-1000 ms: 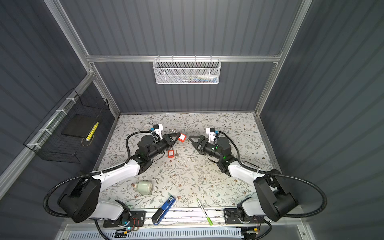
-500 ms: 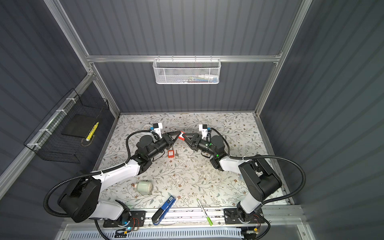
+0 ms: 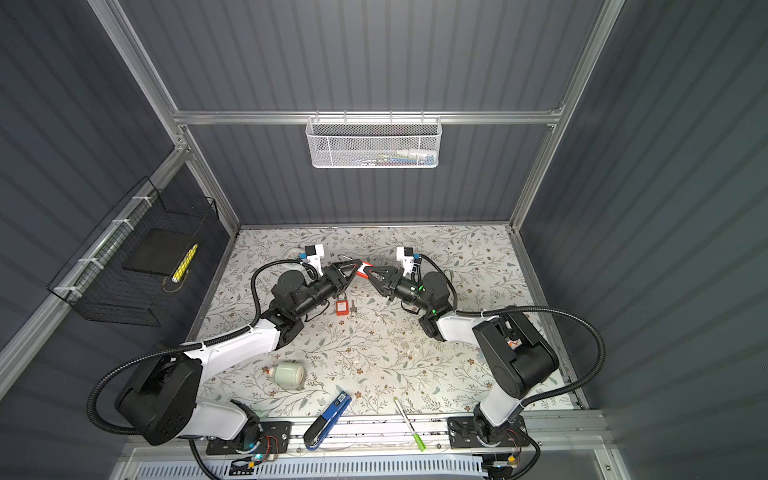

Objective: Lock with the key

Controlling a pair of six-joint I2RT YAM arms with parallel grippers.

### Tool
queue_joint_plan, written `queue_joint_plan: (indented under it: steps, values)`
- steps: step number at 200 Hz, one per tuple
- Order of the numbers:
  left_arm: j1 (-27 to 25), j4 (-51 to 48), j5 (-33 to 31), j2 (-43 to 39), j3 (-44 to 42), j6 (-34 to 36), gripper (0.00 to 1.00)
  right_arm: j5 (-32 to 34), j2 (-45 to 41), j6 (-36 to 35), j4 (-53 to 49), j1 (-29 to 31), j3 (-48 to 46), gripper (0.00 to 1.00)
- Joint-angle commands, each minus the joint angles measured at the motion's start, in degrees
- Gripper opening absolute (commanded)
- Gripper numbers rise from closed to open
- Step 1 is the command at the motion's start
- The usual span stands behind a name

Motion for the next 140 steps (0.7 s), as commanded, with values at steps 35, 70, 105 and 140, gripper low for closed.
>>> queue_joint_plan:
  steps: [35,70,105,140]
  values:
    - [2.6,-6.3,0.3,-5.8,-1.1,4.3,0.77,-1.0,-3.8,-2.2,1.5,-0.7,-0.7,0.07]
    - [6.2,-8.4,1.8,-8.9,-2.8,4.5,0.81,-1.7,-5.5,-2.8,0.4,-1.1,-2.3,0.06]
    - [9.0,-8.9,3.6,-10.5,-3.4,4.3,0.78,-3.0,-6.1,-2.9,-0.4,-1.1,-2.6,0.05]
    - [9.1,-5.6,9.6,-7.9,-1.1,4.2,0.79,-4.4,-5.6,-2.6,-0.7,-1.1,-2.2,0.05]
